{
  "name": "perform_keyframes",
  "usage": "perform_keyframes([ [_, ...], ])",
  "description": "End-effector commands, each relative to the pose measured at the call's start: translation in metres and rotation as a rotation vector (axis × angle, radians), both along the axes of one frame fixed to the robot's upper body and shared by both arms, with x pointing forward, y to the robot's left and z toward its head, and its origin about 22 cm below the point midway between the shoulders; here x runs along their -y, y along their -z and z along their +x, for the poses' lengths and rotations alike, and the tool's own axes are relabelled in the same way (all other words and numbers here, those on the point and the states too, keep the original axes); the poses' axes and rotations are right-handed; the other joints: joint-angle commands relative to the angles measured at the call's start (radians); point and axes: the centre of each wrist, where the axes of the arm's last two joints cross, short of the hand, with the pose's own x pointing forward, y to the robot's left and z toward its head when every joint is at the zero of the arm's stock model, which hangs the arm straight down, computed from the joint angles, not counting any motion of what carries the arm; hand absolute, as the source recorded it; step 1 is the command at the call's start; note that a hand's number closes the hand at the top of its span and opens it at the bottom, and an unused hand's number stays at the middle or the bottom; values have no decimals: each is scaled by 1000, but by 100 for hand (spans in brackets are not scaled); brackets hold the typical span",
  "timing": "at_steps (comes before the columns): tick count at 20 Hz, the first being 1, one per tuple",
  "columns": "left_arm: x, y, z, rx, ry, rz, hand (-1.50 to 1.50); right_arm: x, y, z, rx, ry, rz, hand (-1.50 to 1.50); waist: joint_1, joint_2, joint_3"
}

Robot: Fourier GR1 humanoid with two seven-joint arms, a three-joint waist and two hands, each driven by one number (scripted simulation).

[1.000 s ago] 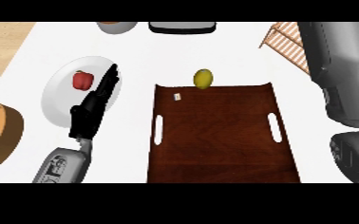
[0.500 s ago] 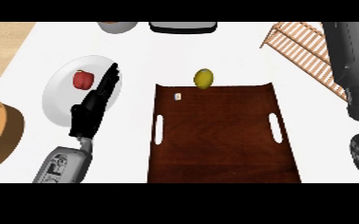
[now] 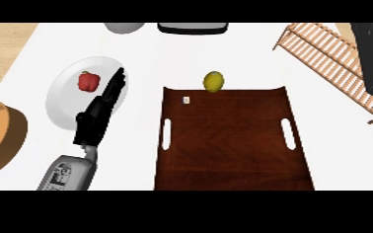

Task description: Pick the cupcake from the tray and place it in the tiered shelf

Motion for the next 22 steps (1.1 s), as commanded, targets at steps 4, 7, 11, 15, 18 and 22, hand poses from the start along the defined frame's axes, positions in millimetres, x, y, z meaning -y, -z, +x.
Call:
perform_keyframes([
  [4,-7,-3,8,9,-6,-3,0,32,20,-9,302,-65,106,150,-10,0,0],
  [7,-2,-12,11,11,5,4,0,52,29,-11,309,-64,108,150,-3,1,0],
  [11,3,0,-4,8,-11,-1,0,69,35,-13,300,-65,115,150,-1,-2,0],
  [15,-1,0,0,-11,-8,-7,0,102,47,-23,144,153,158,150,-7,3,-2],
  [18,-2,-6,3,-11,-38,-4,0,86,41,-21,201,230,131,-150,-15,-7,-2],
  [22,-21,-21,11,-5,-10,-17,0,91,50,-25,197,246,147,-150,-18,-7,-1],
])
